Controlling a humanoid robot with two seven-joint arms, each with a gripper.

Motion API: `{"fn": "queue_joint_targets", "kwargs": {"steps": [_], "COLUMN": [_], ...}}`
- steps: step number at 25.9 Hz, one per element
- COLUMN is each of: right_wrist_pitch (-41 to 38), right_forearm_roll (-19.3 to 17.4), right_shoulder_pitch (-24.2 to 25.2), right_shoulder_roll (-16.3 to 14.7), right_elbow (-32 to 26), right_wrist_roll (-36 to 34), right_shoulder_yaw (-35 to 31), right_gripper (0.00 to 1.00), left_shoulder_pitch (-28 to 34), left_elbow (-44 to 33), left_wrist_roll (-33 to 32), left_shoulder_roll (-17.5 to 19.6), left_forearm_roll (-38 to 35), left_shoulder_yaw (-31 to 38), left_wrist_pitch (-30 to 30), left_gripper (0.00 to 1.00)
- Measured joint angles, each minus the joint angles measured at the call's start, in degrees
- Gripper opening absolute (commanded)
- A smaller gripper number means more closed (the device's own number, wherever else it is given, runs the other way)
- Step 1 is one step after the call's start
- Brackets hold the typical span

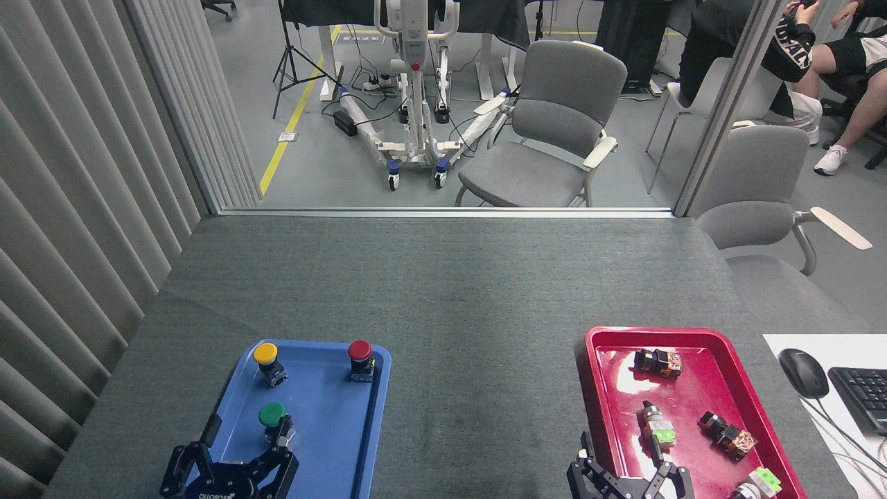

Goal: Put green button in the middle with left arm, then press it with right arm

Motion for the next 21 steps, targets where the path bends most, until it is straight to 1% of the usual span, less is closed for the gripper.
{"fn": "queue_joint_targets", "kwargs": {"steps": [8, 17, 21], "right_wrist_pitch": [0.02, 0.01, 0.01], "right_forearm_roll": [0.00, 0.00, 0.00], "right_shoulder_pitch": [0.03, 0.02, 0.00], "right_shoulder_roll": [0.05, 0.02, -0.18], "right_elbow": [0.00, 0.00, -0.05], "right_wrist_roll": [0.01, 0.01, 0.24], "right_shoulder_yaw": [0.02, 0.03, 0.03], "right_gripper": [0.99, 0.99, 0.99], "left_shoulder_pitch": [-0.93, -1.26, -2.98], "left_elbow": [1.35, 6.40, 9.26], "left_wrist_roll": [-0.90, -1.41, -1.47], "left_shoulder_roll": [0.26, 0.55, 0.91], "left_forearm_roll": [0.01, 0.01, 0.00], "left_shoulder_yaw": [-0.01, 0.00, -0.04], "left_wrist_pitch": [-0.08, -0.25, -0.49], "left_gripper": [1.00, 1.00, 1.00]}}
